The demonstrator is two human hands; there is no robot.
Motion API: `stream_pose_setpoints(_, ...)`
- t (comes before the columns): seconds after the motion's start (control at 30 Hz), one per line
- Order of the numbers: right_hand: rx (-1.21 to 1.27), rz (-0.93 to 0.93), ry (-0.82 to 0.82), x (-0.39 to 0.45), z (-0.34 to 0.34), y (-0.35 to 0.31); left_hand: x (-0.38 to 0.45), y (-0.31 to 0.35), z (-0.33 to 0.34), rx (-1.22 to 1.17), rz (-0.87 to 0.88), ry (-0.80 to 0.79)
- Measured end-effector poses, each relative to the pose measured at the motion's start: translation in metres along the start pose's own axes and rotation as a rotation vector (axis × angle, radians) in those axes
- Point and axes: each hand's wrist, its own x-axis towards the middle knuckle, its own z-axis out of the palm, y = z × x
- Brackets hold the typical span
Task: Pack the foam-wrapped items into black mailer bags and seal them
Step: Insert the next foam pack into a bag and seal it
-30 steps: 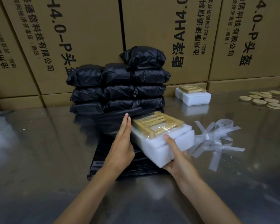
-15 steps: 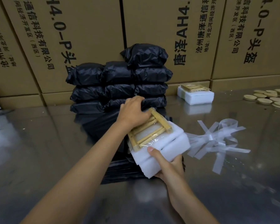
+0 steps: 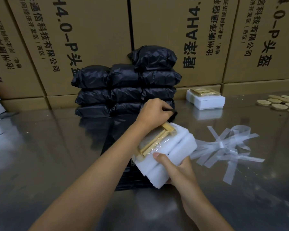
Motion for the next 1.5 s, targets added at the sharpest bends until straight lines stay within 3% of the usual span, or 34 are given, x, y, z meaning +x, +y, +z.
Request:
stream_pose_setpoints(0.1,0.045,0.026,-0.012,0.003,0.004,-0.004,-0.009,0.001,-0.002,-0.014,0.079,-0.034)
stream_pose_setpoints(0.2,0.202,0.13,0.028,0.008,0.002,-0.007,-0.027,-0.01,-0.009,0.051,0.072,0.034)
stream_pose_setpoints(0.37,0.313,0.211,0.025,0.013,-0.001,-0.004,-0.07,-0.05,-0.023,0.265,-0.288,0.101)
stream_pose_setpoints(0.47,0.381,0.239,0.039,0.014,0.009,-0.003,-0.1,-0.066,-0.016,0.159,-0.576,0.156)
stream_pose_setpoints(0.53,0.447,0.258,0.048,0.015,0.02,-0.005,-0.116,-0.069,-0.005,0.091,-0.657,0.166)
stream_pose_setpoints(0.9,0.551,0.253,0.048,0.052,0.067,-0.008,-0.13,-0.074,0.004,-0.143,-0.593,0.146)
stream_pose_setpoints(1.13,-0.265,0.159,-0.057,0.063,0.023,-0.005,-0.132,-0.096,0.003,-0.232,-0.682,0.263)
stream_pose_setpoints(1.37,-1.422,-0.094,0.194,0.08,0.007,0.002,-0.131,-0.109,-0.006,-0.276,-0.795,0.341)
stream_pose_setpoints(1.5,-1.734,-0.344,0.197,0.086,0.026,0.0,-0.127,-0.101,-0.008,-0.119,-0.778,0.295)
